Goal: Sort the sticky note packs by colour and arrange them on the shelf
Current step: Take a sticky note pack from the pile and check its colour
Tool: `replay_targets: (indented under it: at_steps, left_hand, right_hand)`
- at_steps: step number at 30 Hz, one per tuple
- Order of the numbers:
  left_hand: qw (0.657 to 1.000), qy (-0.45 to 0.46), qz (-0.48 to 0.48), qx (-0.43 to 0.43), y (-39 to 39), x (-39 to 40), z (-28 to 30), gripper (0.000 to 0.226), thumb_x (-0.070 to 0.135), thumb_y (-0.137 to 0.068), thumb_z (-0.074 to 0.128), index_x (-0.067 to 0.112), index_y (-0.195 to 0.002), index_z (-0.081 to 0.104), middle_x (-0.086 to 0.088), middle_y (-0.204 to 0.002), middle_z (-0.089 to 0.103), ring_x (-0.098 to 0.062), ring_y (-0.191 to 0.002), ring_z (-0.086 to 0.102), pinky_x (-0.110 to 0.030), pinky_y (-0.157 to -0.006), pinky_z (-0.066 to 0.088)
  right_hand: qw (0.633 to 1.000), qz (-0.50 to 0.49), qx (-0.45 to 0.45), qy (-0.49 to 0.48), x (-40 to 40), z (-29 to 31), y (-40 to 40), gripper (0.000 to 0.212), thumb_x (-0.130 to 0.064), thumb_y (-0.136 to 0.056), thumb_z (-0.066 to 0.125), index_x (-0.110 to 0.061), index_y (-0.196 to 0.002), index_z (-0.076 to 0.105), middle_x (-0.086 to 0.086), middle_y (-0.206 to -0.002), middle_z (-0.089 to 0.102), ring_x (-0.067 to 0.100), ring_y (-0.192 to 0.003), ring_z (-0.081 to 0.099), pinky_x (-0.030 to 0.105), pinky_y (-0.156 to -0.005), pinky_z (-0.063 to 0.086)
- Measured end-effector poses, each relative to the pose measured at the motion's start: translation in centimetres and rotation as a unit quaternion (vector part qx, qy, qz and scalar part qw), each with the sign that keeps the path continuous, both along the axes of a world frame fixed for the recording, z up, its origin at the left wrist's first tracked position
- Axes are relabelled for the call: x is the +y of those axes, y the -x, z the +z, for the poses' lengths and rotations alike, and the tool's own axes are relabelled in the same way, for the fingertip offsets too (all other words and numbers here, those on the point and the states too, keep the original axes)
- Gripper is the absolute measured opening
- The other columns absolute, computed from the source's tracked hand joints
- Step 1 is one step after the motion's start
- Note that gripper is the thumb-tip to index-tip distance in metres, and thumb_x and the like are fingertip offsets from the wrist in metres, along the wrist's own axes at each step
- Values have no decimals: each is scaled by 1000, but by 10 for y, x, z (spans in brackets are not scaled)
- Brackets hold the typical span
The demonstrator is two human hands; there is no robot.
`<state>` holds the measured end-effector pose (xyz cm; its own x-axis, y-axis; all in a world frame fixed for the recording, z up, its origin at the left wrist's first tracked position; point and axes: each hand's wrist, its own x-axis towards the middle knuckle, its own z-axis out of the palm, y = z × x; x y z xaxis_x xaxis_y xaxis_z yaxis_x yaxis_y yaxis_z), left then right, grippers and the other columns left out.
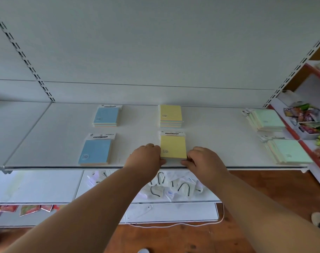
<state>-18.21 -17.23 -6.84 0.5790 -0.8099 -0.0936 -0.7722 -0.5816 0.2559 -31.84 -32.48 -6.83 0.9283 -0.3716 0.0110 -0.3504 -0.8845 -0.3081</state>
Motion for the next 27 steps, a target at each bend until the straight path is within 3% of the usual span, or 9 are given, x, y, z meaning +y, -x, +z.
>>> replay_targets:
  at_steps: [11, 15, 18, 20, 23, 25, 27]
  left_hand:
    - [999, -41, -3, 27, 2, -4, 7, 27, 42, -94, 53, 15, -96, 56, -5, -100, 57, -27, -95, 58, -35, -78, 46]
    - [997, -43, 17, 60, 0, -1, 12, 28, 47, -87, 60, 20, -87, 53, -1, -93, 53, -26, -96, 59, -33, -77, 46]
    - [997, -29, 37, 68, -6, 6, 17, 46, 59, -79, 65, 20, -102, 57, 2, -98, 55, -21, -97, 57, -30, -76, 42]
    - [987, 39, 90, 125, -8, 8, 21, 48, 61, -79, 63, 22, -107, 57, 6, -97, 60, -17, -94, 59, -28, -76, 42]
    - [934, 145, 185, 270, -4, 4, 25, 30, 43, -89, 59, 16, -99, 64, 3, -83, 72, -22, -79, 67, -31, -77, 54]
    - [926, 153, 200, 280, -1, 0, 25, 20, 29, -88, 59, 14, -83, 71, -2, -71, 74, -26, -71, 69, -37, -76, 58]
    - [936, 139, 199, 256, 4, -1, 26, 18, 22, -86, 59, 15, -76, 72, -2, -69, 74, -23, -69, 69, -34, -73, 58]
  right_hand:
    - [1000, -10, -11, -20, -2, 1, 4, 29, -29, -91, 61, -16, -69, 47, -8, -67, 37, 20, -69, 44, 29, -61, 27]
    - [999, -16, 2, -33, -3, 4, 4, 29, -37, -88, 63, -17, -72, 50, -6, -73, 44, 18, -71, 48, 29, -62, 32]
    - [997, -54, -13, -60, -7, 8, 8, 34, -49, -79, 70, -18, -83, 57, -7, -80, 52, 13, -72, 52, 25, -64, 40]
    - [987, -90, -57, -119, -6, 11, 10, 31, -47, -81, 70, -19, -88, 59, -7, -81, 58, 9, -72, 55, 20, -64, 41]
    - [949, -169, -104, -246, -1, 14, 2, 19, -38, -90, 62, -19, -90, 67, -5, -81, 68, 10, -74, 62, 22, -68, 46]
    - [937, -194, -102, -274, 0, 12, -6, 16, -30, -91, 62, -17, -92, 71, -2, -82, 71, 16, -76, 66, 32, -75, 53]
    - [929, -207, -98, -291, 1, 9, -13, 14, -23, -89, 65, -13, -96, 72, 2, -83, 72, 21, -77, 69, 38, -80, 57]
